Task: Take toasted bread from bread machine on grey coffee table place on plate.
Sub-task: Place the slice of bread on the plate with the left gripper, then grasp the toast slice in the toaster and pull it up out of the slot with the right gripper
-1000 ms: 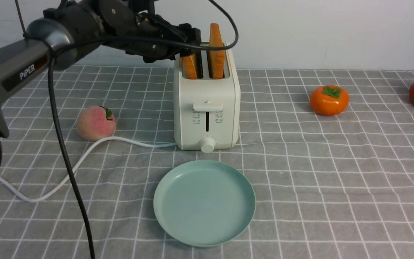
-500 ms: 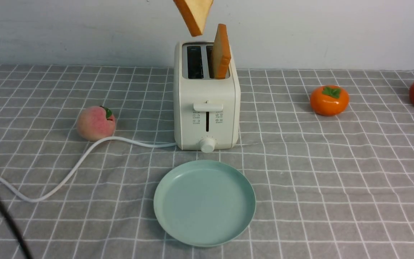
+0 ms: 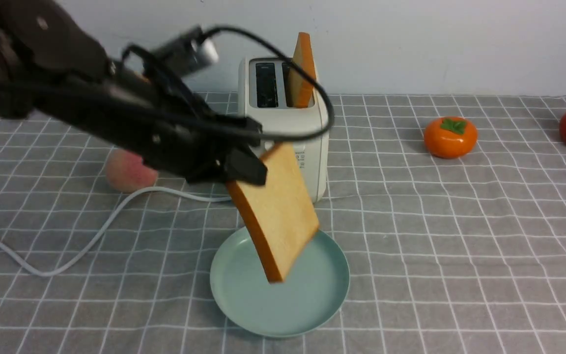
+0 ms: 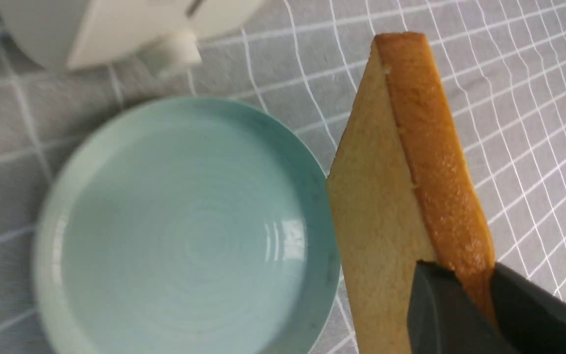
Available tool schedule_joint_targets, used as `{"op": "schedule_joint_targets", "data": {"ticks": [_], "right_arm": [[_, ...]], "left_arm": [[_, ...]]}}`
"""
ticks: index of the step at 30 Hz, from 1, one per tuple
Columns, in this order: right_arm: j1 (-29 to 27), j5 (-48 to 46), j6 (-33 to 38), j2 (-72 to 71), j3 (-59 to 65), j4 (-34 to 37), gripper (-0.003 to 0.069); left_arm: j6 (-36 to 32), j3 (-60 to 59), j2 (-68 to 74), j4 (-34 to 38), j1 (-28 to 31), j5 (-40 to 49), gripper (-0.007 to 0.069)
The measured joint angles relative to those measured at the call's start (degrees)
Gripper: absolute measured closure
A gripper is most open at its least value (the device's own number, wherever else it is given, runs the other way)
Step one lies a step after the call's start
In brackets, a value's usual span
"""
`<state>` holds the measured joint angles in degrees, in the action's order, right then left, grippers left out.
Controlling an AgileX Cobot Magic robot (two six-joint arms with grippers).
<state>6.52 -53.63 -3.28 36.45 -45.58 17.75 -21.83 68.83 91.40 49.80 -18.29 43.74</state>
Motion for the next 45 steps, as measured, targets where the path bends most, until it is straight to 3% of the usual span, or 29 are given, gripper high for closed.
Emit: {"op": "schedule_joint_targets", "data": {"ticks": [5, 10, 14, 18, 21, 26, 28, 31, 33, 37, 40, 45], "right_arm": [[0.0, 0.4, 0.0, 0.0, 0.0, 0.0, 0.0627], [0.0, 0.9, 0.0, 0.0, 0.0, 0.0, 0.0626], [0.0, 1.1, 0.0, 0.0, 0.0, 0.0, 0.0626], [0.0, 1.3, 0.0, 0.0, 0.0, 0.0, 0.0626], [0.0, 1.3, 0.0, 0.0, 0.0, 0.0, 0.0622], [0.0, 0.7, 0.0, 0.2, -0.5, 0.0, 0.0617], [0.0, -1.3, -0.3, 0.9, -1.8, 0.0, 0.0616], [0.0, -6.7, -1.1, 4.2, -6.4, -0.4, 0.0613], [0.0, -8.5, -1.3, 6.2, -8.5, -0.6, 0.0609], [0.0, -13.5, -0.2, 15.2, -15.6, -0.5, 0.0603], [0.3, -13.6, 1.1, 22.0, -20.4, 0.9, 0.0597], [3.5, -11.2, 1.9, 32.6, -27.2, 0.6, 0.0564]], "left_arm": [[-11.0, -8.3, 3.3, 14.3, -2.5, -9.2, 0.0561], [-13.2, -8.8, 6.1, 18.0, -2.5, -14.2, 0.056], [-13.1, -8.8, 7.0, 16.2, -2.5, -14.5, 0.0514], [-12.2, -8.8, 7.5, 11.8, -2.5, -14.5, 0.0344], [-11.9, -8.8, 7.3, 6.8, -2.5, -14.3, 0.0258], [-6.9, -8.8, 5.0, -3.9, -2.5, -14.6, 0.023], [-3.3, -8.8, 3.2, -10.5, -2.5, -15.1, 0.0242], [8.0, -8.8, -1.3, -23.5, -2.4, -15.0, 0.0297], [11.0, -8.8, -2.6, -26.9, -2.4, -14.6, 0.0316], [27.3, -8.8, -9.1, -38.9, -2.4, -7.8, 0.0478], [34.3, -8.9, -12.7, -43.9, -2.4, -1.7, 0.0613], [36.8, -12.0, -19.9, -47.0, -2.4, 1.2, 0.0638]]}}
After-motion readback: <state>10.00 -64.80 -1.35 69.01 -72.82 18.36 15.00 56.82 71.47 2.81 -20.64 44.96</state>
